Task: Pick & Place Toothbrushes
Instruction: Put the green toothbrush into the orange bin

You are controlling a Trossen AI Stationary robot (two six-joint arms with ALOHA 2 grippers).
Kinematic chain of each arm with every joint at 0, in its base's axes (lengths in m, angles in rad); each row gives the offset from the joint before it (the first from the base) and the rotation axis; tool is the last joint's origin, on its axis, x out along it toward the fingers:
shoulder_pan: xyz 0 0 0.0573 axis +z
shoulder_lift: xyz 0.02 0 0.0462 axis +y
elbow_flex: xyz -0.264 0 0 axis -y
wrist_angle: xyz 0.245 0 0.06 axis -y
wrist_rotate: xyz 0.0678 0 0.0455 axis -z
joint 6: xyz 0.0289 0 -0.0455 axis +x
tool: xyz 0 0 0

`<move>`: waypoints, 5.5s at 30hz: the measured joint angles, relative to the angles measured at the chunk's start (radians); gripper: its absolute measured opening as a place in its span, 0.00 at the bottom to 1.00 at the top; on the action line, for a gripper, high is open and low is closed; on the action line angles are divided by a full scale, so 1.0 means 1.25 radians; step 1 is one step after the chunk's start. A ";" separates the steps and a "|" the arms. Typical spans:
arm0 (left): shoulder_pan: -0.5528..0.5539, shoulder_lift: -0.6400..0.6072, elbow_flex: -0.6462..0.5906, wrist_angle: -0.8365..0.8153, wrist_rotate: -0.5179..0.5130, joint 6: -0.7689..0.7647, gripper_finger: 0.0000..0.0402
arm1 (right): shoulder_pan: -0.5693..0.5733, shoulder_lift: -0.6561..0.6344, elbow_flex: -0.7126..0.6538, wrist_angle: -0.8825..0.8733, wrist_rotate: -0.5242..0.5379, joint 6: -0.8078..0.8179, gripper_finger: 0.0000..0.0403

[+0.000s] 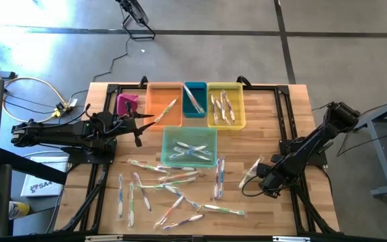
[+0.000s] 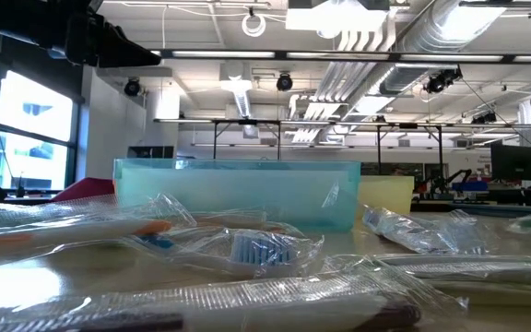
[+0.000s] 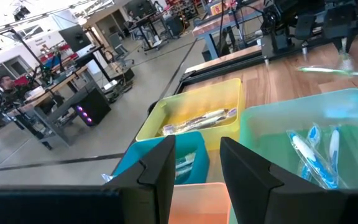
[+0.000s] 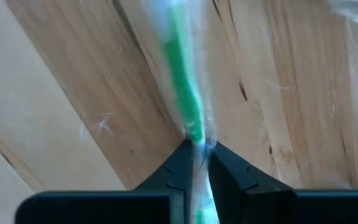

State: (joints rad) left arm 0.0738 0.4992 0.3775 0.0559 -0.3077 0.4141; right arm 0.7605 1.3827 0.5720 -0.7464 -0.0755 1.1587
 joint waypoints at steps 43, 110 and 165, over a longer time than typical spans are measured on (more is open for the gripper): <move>0.000 0.000 0.001 0.077 -0.002 -0.155 0.30 | -0.346 -0.035 0.170 -0.019 0.283 -0.448 0.01; 0.106 0.652 0.192 0.660 0.456 -0.289 0.30 | -0.548 0.051 0.280 0.691 0.459 -0.987 0.01; 0.093 0.756 0.291 0.638 0.449 -0.268 0.06 | -0.547 0.050 0.280 0.716 0.442 -0.968 0.20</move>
State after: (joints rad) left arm 0.1898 1.4437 0.7418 0.8532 0.2535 0.0795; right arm 0.0763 1.4456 0.9226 0.1482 0.4773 -0.0517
